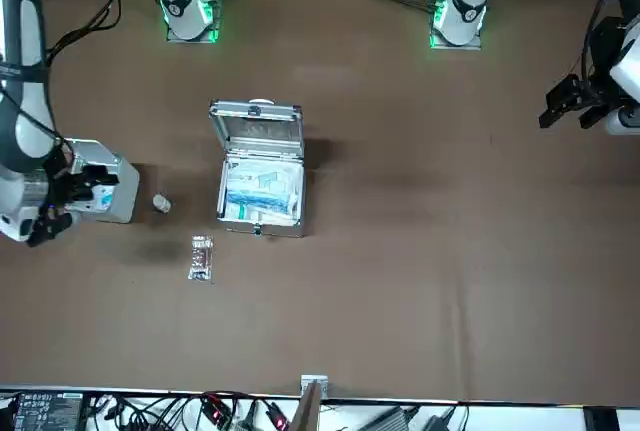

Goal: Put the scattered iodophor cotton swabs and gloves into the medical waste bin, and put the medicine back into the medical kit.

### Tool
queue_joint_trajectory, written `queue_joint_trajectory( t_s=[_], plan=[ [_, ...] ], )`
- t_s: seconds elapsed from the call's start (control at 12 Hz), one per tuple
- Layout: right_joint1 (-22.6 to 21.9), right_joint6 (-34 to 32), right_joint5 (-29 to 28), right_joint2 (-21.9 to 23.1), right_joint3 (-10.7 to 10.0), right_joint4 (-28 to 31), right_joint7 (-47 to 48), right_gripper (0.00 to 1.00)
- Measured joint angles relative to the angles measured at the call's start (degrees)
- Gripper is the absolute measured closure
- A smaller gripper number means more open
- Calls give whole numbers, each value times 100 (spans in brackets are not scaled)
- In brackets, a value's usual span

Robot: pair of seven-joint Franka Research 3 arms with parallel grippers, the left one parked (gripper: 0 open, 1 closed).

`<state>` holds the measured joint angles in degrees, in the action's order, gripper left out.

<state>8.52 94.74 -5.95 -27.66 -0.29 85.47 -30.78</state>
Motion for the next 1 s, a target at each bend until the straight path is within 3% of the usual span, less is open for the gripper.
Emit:
queue_joint_trajectory(
  t_s=[0.25, 0.75, 1.0],
  plan=[
    [-525, 439, -133, -56, 33, -1, 628, 1],
    [-1408, 2262, -138, -578, 51, 13, 744, 0],
    [-1728, 2619, -137, -779, 52, 12, 758, 0]
  ],
)
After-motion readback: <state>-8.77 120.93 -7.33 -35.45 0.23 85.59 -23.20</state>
